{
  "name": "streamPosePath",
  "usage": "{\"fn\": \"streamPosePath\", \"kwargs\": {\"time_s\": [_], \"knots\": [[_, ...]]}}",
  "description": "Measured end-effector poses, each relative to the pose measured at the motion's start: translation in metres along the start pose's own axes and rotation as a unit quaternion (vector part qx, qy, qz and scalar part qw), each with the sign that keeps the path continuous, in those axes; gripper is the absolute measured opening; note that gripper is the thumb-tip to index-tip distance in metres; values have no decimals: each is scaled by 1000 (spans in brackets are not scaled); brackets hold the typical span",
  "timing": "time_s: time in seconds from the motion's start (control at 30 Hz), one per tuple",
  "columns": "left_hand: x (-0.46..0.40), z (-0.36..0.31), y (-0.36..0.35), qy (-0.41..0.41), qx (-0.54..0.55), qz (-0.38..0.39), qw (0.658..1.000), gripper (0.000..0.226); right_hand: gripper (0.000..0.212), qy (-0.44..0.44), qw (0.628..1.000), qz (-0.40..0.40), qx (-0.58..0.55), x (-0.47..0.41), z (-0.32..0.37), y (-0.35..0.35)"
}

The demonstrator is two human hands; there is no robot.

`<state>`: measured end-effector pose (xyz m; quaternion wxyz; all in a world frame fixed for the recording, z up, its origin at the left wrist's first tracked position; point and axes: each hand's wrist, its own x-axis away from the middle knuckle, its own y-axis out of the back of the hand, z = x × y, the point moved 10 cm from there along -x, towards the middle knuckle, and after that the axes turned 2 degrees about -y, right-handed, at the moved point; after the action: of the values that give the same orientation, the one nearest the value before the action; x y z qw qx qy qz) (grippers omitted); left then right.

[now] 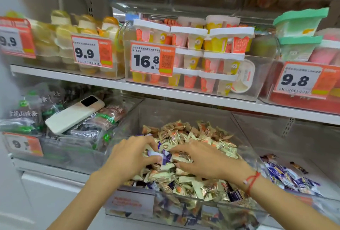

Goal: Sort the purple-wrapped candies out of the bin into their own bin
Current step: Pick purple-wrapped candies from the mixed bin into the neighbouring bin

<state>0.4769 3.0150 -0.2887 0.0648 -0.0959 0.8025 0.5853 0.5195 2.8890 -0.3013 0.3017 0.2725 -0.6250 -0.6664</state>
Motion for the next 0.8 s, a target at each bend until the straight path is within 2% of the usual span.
{"fn": "streamPosePath", "kwargs": {"time_s": [0.07, 0.13, 0.2, 0.33, 0.43, 0.53, 0.6, 0.7, 0.8], "knots": [[3, 5, 9, 2, -56, -55, 997, 15, 43, -2, 1000, 12, 5, -8, 0, 3], [5, 3, 3, -13, -90, -62, 994, 13, 42, -1, 1000, 29, 13, -19, 7, 5], [2, -1, -2, -22, -96, -65, 993, 21, 26, -7, 999, 48, -21, -34, 15, 0], [0, 0, 12, -6, -60, -123, 991, 25, 25, -7, 997, 72, 25, -54, 24, -18], [6, 3, 17, -12, 29, -143, 989, 20, 16, 16, 999, 40, 32, -54, 27, -9], [12, 4, 24, -12, 84, -167, 982, 18, 18, 20, 1000, -8, 13, -39, 17, 8], [15, 0, 27, -23, 97, -181, 978, 18, 20, 14, 996, -73, -52, -20, 5, 24], [15, -5, 25, -36, 106, -173, 979, 21, 21, -4, 970, -159, -184, 9, -19, 41], [12, -6, 14, -24, 80, -134, 987, 27, 19, -25, 962, -180, -202, 23, -36, 43]]}}
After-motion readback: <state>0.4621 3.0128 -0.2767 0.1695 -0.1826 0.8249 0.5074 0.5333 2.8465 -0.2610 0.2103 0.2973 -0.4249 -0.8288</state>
